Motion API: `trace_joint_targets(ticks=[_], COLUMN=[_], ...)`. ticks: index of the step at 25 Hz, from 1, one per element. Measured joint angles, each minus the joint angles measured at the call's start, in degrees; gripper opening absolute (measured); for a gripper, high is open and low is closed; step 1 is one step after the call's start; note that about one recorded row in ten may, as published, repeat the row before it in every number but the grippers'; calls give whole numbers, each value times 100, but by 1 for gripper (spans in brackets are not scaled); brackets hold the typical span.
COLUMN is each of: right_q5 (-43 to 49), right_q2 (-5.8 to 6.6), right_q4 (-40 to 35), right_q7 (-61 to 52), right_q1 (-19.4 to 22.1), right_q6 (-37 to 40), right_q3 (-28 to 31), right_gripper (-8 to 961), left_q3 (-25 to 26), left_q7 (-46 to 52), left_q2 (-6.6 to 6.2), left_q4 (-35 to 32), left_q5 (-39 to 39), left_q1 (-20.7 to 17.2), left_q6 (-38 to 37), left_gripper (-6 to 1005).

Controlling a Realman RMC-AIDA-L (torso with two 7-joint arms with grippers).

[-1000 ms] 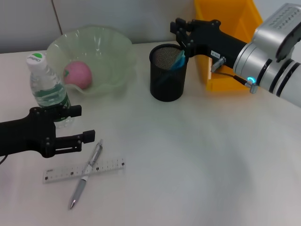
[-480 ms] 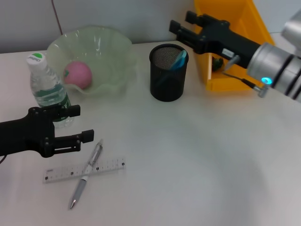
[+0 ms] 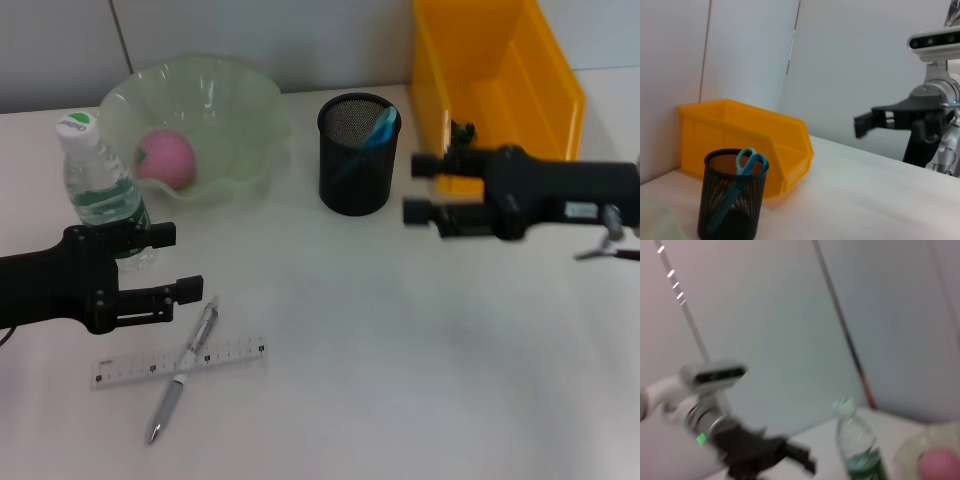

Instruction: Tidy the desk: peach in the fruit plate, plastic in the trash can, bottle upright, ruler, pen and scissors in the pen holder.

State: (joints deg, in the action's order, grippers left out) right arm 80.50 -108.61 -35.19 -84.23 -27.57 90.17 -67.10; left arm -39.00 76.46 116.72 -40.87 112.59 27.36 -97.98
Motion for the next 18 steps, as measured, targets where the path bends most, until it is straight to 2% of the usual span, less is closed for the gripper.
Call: trace_joint_targets(ticks=[3, 8, 11, 13, 15, 18], right_q5=[759, 1996, 2350, 2447, 2516, 2650], right_q2=[12, -45, -64, -58, -36, -14], right_q4=[-194, -536, -691, -761, -792, -816], right_q7=[-331, -865, -1079, -1147, -1175, -1206], right_q1=[11, -134, -269, -368, -461, -579], right_q6=[181, 245, 282, 347, 407, 441], right_q3=[233, 326, 350, 361, 367, 371], right_gripper=[787, 795, 795, 795, 795, 795], left_q3=[-30, -66, -79, -192, -493, -657], left_q7=[216, 379, 379, 414, 585, 746], left_q2=[-12, -28, -33, -87, -217, -277], left_q4=[0, -52, -80, -118, -188, -358], left_q5=[30, 60, 62, 68, 95, 235], left_q1=[100, 187, 201, 221, 272, 318], left_q6=[-47, -58, -82, -109, -113, -153], left_gripper=[814, 814, 814, 814, 814, 814])
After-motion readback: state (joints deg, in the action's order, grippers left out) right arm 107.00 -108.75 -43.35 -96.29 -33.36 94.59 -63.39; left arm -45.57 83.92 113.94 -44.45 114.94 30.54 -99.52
